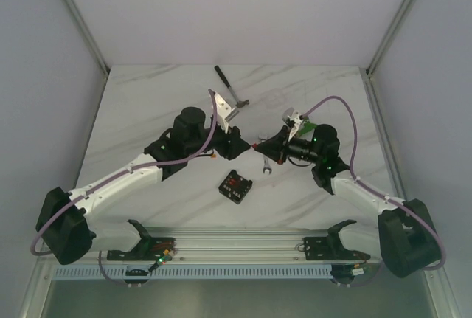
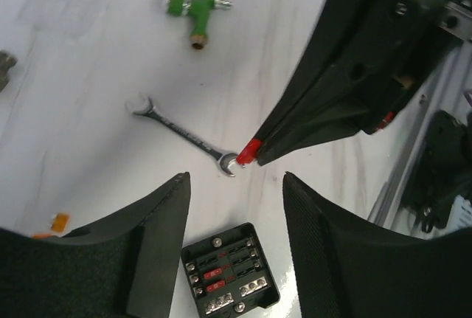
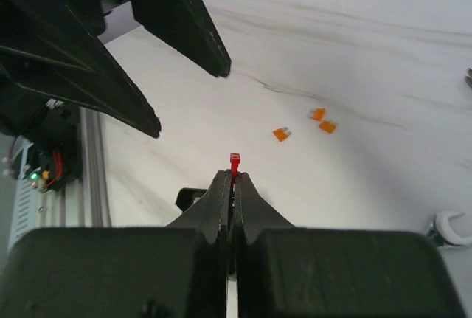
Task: Snap on the fuse box
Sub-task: Pick up the fuse from the center of the board.
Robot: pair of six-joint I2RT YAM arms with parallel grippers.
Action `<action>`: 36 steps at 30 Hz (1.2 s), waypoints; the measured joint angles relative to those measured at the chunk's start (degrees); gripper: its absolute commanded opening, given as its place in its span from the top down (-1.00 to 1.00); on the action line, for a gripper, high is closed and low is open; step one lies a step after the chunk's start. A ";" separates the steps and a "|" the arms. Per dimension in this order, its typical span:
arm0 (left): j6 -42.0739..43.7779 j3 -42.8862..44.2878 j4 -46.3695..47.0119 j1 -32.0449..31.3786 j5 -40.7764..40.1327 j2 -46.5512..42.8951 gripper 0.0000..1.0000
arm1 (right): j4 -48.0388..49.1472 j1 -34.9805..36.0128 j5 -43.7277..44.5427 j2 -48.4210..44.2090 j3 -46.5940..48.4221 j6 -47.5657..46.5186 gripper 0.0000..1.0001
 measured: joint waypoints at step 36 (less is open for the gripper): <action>12.26 -2.32 3.48 1.11 25.42 2.19 0.46 | -11.21 0.02 -18.86 -1.25 6.49 -8.48 1.00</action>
